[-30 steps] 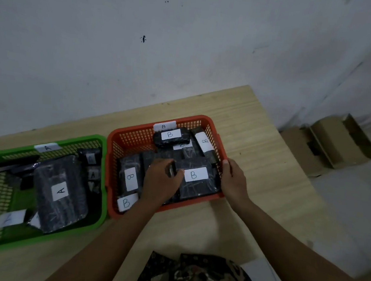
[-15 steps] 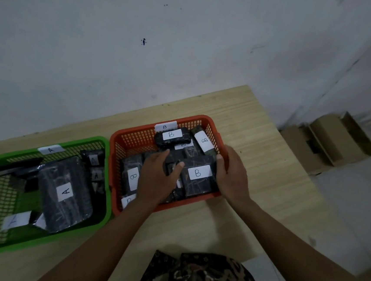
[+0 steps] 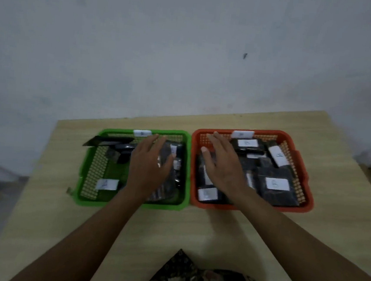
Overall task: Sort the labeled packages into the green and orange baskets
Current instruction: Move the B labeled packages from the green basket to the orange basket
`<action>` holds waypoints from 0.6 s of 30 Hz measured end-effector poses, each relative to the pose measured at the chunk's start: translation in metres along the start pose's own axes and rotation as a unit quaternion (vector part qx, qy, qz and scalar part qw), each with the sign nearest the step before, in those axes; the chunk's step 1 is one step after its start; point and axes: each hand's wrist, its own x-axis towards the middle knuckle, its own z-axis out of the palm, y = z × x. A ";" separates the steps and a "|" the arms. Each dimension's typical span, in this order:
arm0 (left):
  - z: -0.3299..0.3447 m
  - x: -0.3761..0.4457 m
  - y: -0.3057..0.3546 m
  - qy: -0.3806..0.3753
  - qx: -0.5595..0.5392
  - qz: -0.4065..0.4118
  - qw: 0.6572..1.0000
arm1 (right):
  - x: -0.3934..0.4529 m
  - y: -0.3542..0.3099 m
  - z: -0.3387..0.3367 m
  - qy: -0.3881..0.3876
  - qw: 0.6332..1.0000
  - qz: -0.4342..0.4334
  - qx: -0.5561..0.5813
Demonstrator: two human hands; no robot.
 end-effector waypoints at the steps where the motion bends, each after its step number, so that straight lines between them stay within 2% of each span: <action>1: -0.008 -0.005 -0.016 0.003 0.008 -0.012 1.000 | 0.003 -0.014 0.012 -0.006 1.000 -0.011 0.007; 4: -0.027 -0.020 -0.061 0.001 0.019 -0.059 0.998 | 0.009 -0.051 0.048 -0.042 0.998 -0.031 0.028; 12: -0.051 -0.049 -0.158 -0.029 0.007 -0.090 0.996 | 0.019 -0.113 0.126 -0.120 0.990 -0.068 -0.023; 14: -0.052 -0.054 -0.173 -0.050 0.003 -0.084 0.995 | 0.019 -0.121 0.141 -0.140 0.985 -0.089 -0.042; 18: -0.052 -0.062 -0.200 -0.044 -0.027 -0.108 0.993 | 0.015 -0.139 0.171 -0.189 0.967 -0.160 -0.063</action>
